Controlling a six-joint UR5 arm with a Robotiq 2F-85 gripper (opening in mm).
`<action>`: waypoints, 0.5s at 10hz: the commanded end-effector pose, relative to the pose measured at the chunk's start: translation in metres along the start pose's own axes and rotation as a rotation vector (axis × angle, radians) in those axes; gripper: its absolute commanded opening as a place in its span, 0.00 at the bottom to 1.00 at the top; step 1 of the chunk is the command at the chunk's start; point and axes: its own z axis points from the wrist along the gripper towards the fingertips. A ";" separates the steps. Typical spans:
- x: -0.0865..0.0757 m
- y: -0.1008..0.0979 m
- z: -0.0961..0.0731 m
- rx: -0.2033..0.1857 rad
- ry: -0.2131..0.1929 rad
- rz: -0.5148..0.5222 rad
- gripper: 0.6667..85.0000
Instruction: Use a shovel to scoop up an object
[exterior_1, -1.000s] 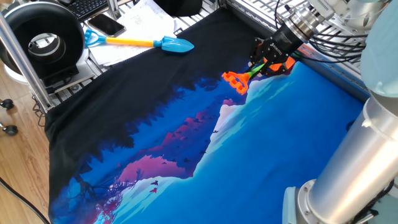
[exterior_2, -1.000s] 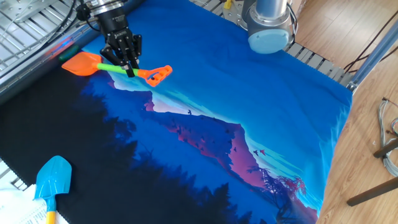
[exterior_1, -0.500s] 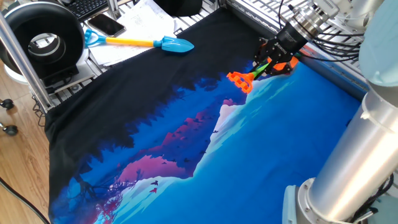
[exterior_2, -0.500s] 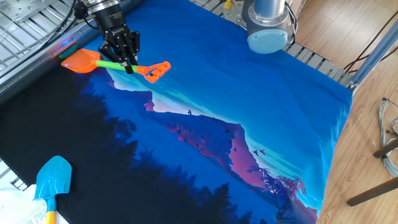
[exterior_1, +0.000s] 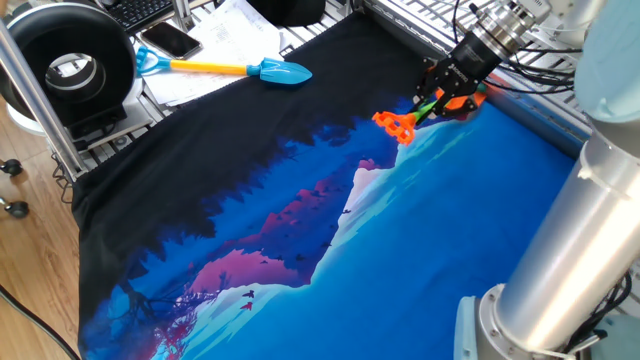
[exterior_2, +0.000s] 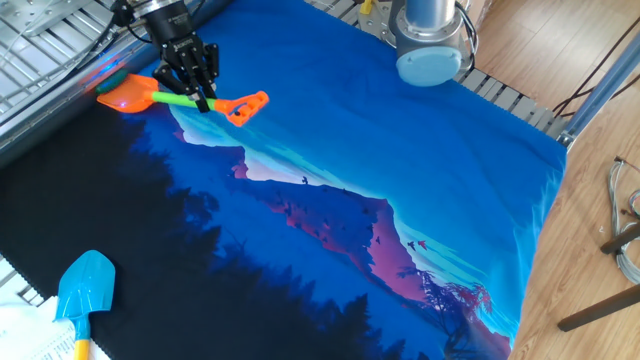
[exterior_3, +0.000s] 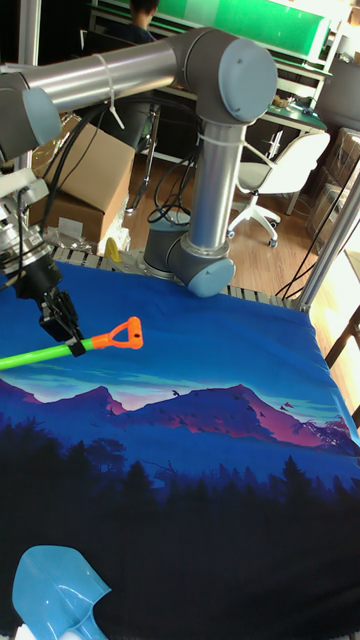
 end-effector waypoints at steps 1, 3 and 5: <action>0.013 -0.003 0.002 -0.015 0.003 0.036 0.02; 0.015 -0.006 0.010 -0.019 0.033 0.061 0.02; 0.004 -0.014 0.019 -0.029 0.045 0.081 0.02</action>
